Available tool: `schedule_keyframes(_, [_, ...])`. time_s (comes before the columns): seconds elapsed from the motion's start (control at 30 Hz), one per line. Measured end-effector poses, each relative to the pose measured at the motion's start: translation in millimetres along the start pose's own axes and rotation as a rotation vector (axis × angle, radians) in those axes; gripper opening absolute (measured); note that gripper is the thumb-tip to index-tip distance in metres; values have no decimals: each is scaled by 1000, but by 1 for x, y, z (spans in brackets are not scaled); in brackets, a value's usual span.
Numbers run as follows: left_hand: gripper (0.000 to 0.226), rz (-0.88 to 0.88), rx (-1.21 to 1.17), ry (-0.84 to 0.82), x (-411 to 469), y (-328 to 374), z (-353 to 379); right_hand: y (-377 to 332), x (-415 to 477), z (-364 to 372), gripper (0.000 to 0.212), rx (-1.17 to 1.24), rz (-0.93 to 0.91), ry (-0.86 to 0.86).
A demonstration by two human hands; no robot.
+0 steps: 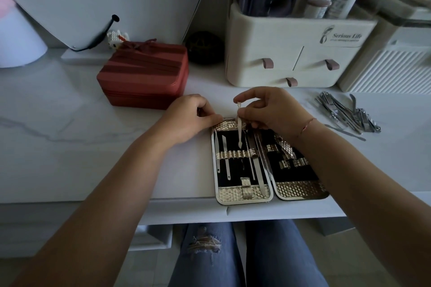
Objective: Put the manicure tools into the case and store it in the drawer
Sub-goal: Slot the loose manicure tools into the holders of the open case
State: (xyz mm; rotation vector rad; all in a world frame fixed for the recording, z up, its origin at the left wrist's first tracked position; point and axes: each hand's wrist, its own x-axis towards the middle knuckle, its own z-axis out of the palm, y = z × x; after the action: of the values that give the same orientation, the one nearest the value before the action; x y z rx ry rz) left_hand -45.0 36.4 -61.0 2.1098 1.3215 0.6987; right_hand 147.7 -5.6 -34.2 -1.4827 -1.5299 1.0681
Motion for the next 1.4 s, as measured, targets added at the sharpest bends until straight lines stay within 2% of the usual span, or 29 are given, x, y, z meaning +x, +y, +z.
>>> schedule_keyframes(0.33, [19,-6,-9,-8,0,1,0,-5,6,10,17,-157,-26,27])
schedule_keyframes(0.6, [20,-11,-20,-4,0,1,1,-5,9,13,13,-260,-27,-71])
schedule_keyframes(0.8, [20,-19,-20,-1,-1,1,0,-3,7,13,9,-267,-55,-77])
schedule_keyframes(1.03, [17,-21,-23,-27,0,0,-2,-12,16,9,8,-89,78,-76])
schedule_keyframes(1.4, [13,0,-22,-50,0,-1,-3,-18,33,16,7,87,116,-41])
